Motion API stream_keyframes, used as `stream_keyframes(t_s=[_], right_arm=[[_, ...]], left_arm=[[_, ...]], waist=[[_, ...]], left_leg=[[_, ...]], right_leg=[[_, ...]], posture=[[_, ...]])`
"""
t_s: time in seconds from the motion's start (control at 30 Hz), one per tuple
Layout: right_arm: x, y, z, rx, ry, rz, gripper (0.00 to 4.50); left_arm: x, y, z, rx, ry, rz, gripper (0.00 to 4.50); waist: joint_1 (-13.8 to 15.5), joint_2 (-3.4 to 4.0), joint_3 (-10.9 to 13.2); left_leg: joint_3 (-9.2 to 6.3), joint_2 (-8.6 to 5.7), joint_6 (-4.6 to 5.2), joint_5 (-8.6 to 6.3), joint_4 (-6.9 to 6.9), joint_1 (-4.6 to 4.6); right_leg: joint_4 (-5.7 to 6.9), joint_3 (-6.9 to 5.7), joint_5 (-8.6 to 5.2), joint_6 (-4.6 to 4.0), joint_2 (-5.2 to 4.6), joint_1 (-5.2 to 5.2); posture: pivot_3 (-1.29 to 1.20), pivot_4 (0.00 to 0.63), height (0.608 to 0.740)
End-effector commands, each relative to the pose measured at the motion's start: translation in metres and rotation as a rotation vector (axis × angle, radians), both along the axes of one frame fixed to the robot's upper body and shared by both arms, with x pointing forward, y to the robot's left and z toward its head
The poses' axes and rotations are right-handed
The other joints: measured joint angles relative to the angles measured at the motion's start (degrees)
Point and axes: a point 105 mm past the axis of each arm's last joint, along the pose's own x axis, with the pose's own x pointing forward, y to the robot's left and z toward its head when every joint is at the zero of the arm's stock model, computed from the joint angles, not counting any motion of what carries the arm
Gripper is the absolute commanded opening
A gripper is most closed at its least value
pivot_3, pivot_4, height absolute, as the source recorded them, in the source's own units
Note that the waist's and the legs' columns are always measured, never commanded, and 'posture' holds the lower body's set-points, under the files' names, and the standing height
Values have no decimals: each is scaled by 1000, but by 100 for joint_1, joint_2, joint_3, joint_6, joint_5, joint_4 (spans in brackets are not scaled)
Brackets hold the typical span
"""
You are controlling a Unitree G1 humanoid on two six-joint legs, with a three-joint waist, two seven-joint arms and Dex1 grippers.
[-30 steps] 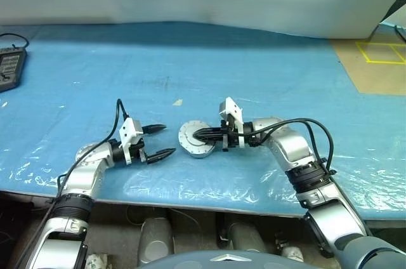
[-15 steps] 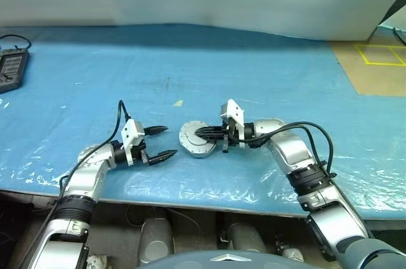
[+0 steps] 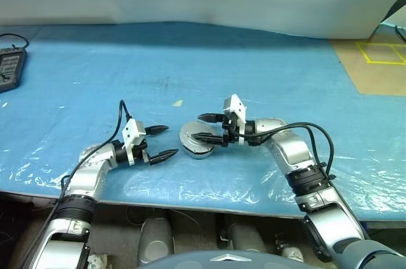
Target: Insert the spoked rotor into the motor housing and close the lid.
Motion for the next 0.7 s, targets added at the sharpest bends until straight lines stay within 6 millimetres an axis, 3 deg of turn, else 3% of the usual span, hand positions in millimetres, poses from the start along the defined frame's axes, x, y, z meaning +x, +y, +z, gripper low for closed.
stream_keyframes(t_s=[0.03,0.3,0.7], right_arm=[[-1,4,5,-7,-50,20,4464],[1,3,-9,-66,-85,4,4464],[4,0,-14,-71,-122,-16,4464]], left_arm=[[0,-4,7,2,-42,-14,4500],[0,-3,6,6,-42,-6,4500],[0,0,4,15,-40,5,4500]], waist=[[0,0,0],[-1,0,0],[-6,0,0]], left_leg=[[0,0,0,0,0,0],[0,0,-1,1,-1,0],[0,0,1,-1,1,2]], right_leg=[[0,0,0,0,0,0],[-1,0,0,0,0,0],[1,0,0,0,0,2]], posture=[[0,150,740],[0,150,740],[0,150,740]])
